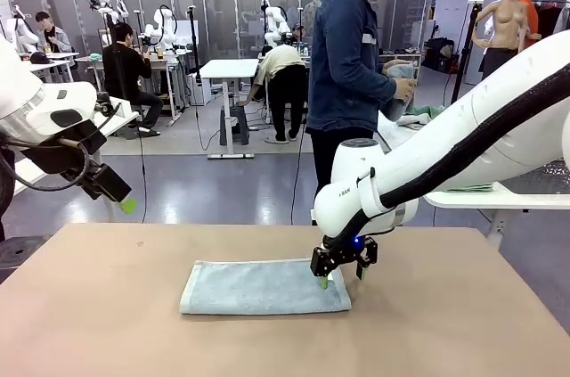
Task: Fold the towels and place them in the basket.
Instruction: When a person lays out a Towel with hook on the table, fold it in half twice.
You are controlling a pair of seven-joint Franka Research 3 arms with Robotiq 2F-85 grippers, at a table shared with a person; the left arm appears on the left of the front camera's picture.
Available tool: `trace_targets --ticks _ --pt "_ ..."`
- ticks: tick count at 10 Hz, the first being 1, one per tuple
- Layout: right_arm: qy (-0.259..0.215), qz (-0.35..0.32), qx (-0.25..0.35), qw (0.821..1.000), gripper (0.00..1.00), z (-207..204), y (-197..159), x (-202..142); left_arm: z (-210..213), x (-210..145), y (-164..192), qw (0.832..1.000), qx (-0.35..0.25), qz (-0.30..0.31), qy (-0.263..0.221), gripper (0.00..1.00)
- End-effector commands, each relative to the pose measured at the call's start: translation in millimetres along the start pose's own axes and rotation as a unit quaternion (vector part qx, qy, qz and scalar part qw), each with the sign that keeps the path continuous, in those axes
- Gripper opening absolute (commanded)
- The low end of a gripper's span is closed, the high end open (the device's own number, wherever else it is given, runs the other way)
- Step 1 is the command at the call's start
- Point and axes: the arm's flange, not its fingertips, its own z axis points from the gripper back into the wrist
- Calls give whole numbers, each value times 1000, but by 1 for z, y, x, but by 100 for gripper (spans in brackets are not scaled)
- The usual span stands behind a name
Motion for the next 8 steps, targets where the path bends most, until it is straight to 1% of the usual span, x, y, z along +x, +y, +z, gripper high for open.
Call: trace_targets --ticks 1,2,3,4,5,8 --pt "-4 -12 2 1000 81 -5 3 5 2 2 3 1000 5 -10 -2 100" --pt "-1 -11 3 1000 63 -6 3 4 2 2 3 1000 5 -10 -2 100" --pt "1 -11 6 1000 28 -6 2 4 2 2 3 1000 5 -10 -2 100" --pt "1 -11 10 1000 3 -7 0 3 2 2 3 1000 5 -10 -2 100" --pt "1 -11 17 1000 0 -7 -1 3 2 2 3 1000 5 -10 -2 100" --pt "4 -13 19 1000 0 -7 -2 2 2 2 3 1000 5 -10 -2 100"
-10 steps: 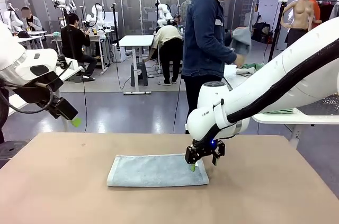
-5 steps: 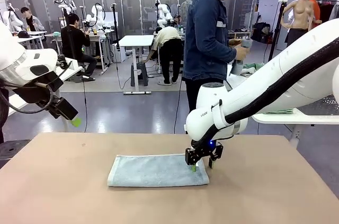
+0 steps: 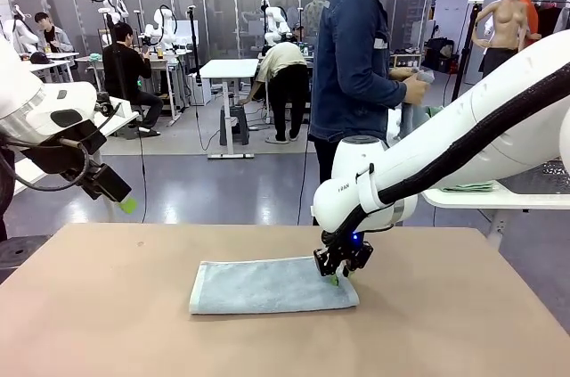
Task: Fold the towels and place them in the basket.
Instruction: When a person lays out a Towel with hook on the table, fold it in half twice.
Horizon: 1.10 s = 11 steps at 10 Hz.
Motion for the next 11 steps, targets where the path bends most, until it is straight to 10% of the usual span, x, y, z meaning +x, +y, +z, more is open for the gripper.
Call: trace_targets --ticks 1,11 --pt "9 -4 10 1000 0 -11 -1 -5 2 2 3 1000 5 -10 -2 100" --pt "-23 13 -51 998 0 85 -26 -36 2 2 3 1000 5 -10 -2 100"
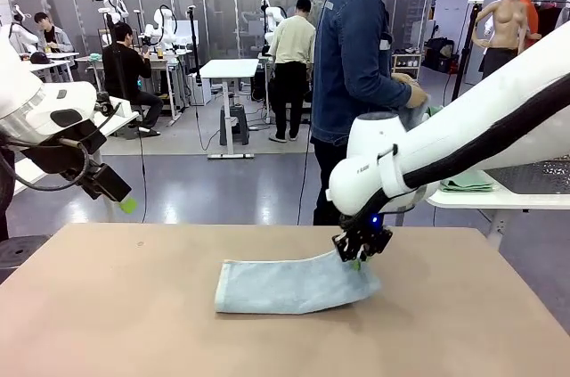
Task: Fold the towels and place them in the basket.
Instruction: When a person lays out a Towel with hook on the table, fold it in half twice.
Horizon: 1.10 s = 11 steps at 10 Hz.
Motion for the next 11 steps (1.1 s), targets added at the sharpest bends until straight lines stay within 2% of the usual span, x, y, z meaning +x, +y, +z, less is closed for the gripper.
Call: trace_targets --ticks 1,4,8,9,11 --pt "-21 40 -10 999 0 35 5 -14 1 2 3 1000 5 -10 -2 100" --pt "-27 111 -2 993 0 62 47 1 1 2 3 1000 5 -10 -2 100" --pt "-35 128 41 990 0 61 105 28 1 2 3 1000 5 -10 -2 100" --pt "-36 141 80 986 0 60 114 33 1 2 3 1000 5 -10 -2 100" --pt "-34 133 94 986 0 51 131 41 1 2 3 1000 5 -10 -2 100"
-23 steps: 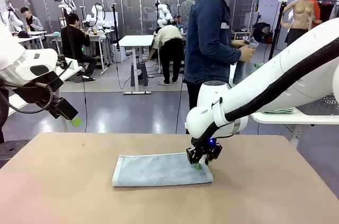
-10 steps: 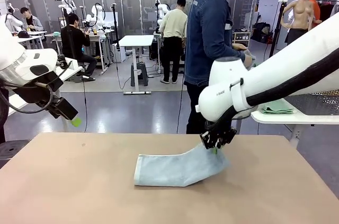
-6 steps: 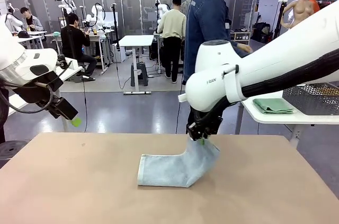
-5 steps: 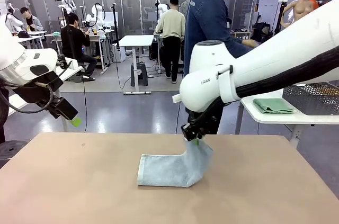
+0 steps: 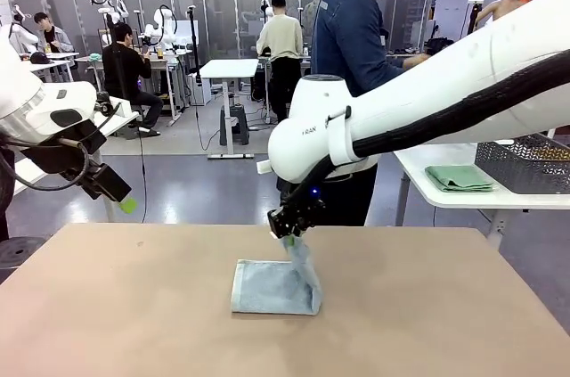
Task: Fold the towels and place them in the basket.
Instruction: When a person lays out a Towel with hook on the table, fold it in half twice.
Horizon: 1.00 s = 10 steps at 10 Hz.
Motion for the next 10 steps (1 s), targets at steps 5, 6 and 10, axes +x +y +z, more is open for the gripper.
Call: trace_targets --ticks 5,6,10 --pt "11 -5 37 999 0 -39 22 25 1 2 3 1000 5 -10 -2 100" --pt "13 -3 38 999 0 -42 25 27 1 2 3 1000 5 -10 -2 100" --pt "10 8 57 998 91 -48 34 32 1 2 3 1000 5 -10 -2 100"
